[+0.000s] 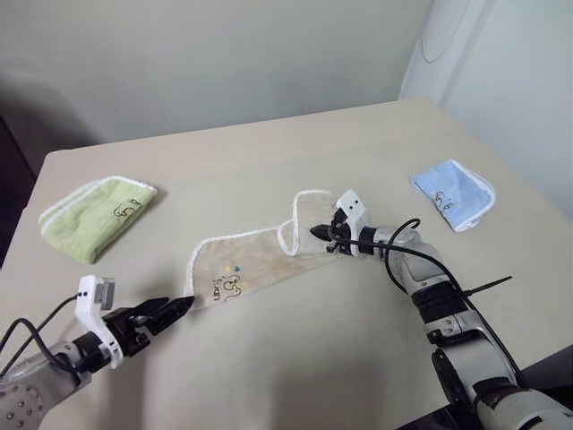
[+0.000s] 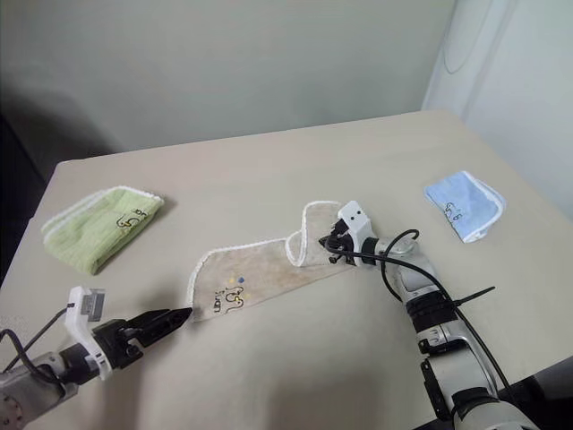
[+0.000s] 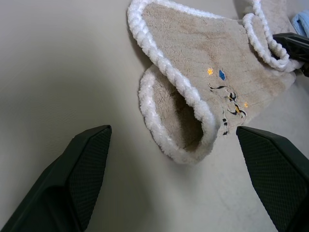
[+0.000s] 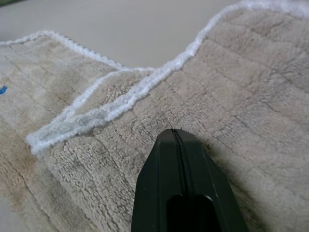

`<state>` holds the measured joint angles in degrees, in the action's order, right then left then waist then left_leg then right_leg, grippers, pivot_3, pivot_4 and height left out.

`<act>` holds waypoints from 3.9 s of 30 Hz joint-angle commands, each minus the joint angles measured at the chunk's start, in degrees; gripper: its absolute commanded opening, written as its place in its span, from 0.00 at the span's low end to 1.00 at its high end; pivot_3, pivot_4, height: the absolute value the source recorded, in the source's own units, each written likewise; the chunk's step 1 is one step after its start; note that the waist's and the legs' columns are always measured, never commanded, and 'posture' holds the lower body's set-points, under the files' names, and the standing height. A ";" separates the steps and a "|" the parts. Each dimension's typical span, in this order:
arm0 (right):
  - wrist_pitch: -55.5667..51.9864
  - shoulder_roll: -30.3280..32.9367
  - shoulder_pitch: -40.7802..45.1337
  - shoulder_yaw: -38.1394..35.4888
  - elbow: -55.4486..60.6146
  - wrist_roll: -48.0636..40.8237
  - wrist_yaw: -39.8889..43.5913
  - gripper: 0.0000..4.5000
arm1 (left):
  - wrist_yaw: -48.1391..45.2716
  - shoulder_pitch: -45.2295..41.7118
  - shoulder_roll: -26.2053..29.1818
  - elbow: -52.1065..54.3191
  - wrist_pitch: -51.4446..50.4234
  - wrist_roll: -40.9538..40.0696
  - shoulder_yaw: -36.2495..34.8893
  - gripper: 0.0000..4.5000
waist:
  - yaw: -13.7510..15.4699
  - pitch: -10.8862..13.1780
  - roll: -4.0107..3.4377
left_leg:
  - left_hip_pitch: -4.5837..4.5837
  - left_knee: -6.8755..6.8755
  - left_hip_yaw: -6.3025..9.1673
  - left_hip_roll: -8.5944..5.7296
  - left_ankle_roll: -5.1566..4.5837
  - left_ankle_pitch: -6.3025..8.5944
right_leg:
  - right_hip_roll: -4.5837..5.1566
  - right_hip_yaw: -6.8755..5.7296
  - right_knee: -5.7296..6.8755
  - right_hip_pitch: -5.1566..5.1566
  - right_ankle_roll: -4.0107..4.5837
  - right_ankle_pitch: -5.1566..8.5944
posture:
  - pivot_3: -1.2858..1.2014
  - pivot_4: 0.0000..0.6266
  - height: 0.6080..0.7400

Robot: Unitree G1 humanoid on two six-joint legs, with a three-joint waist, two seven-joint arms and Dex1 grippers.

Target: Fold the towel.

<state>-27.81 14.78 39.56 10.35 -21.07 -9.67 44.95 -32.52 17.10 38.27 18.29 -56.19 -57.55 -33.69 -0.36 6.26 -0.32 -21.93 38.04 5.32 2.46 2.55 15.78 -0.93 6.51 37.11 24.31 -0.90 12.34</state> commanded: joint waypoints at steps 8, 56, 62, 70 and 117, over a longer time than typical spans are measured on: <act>-0.05 -0.25 -0.91 0.44 4.16 0.60 -0.28 0.00 | 3.88 2.01 -5.48 -0.13 -9.04 -7.02 7.75 0.99 | 0.39 -0.39 -0.64 | 0.04 0.00 -0.03 -0.31 -0.07 0.04 | 0.17 0.14 -0.03 -0.05 -0.01 0.11 | 0.52 0.24 1.00; -0.75 -0.76 -1.98 -0.61 6.19 0.14 -1.98 0.00 | 10.24 -10.01 -8.80 5.12 -5.16 -18.27 8.06 0.01 | 2.52 0.80 0.45 | -0.02 0.05 0.06 -2.45 -0.46 0.10 | 1.49 1.32 -0.18 -0.49 -1.65 0.92 | 0.52 0.24 1.00; -0.93 0.14 -1.44 -3.64 7.12 -1.43 -2.58 0.00 | 7.48 -15.92 -2.86 7.03 -3.52 -18.76 8.03 0.01 | 2.46 0.87 0.52 | -0.05 0.01 0.18 -1.73 0.02 0.04 | 0.84 1.24 -0.10 -0.32 -1.84 0.77 | 0.52 0.24 1.00; -2.94 0.86 -2.58 -7.07 11.38 -4.43 -2.78 0.00 | 8.38 -28.42 -1.21 5.21 -3.49 -18.09 13.47 0.01 | 1.81 0.90 0.56 | -0.02 0.01 0.26 -1.05 0.29 0.07 | 0.14 1.27 -0.07 -0.22 -1.91 0.40 | 0.52 0.24 1.00; -12.03 12.94 -8.20 -12.90 31.30 -12.75 -6.49 0.00 | -7.32 -57.20 -15.18 -20.70 15.61 30.75 38.66 0.70 | 0.81 1.15 0.81 | -0.04 0.32 0.23 -0.80 0.02 0.00 | -0.16 1.45 -0.38 -0.02 -2.64 -0.47 | 0.52 0.24 1.00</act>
<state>-39.53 27.49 30.05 -3.50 6.80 -21.10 37.17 -37.88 -40.51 22.60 -6.21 -43.44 -27.83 4.30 0.45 7.42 0.49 -21.97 38.36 5.54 1.65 2.55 15.80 -1.09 7.94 36.73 24.30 -3.54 11.87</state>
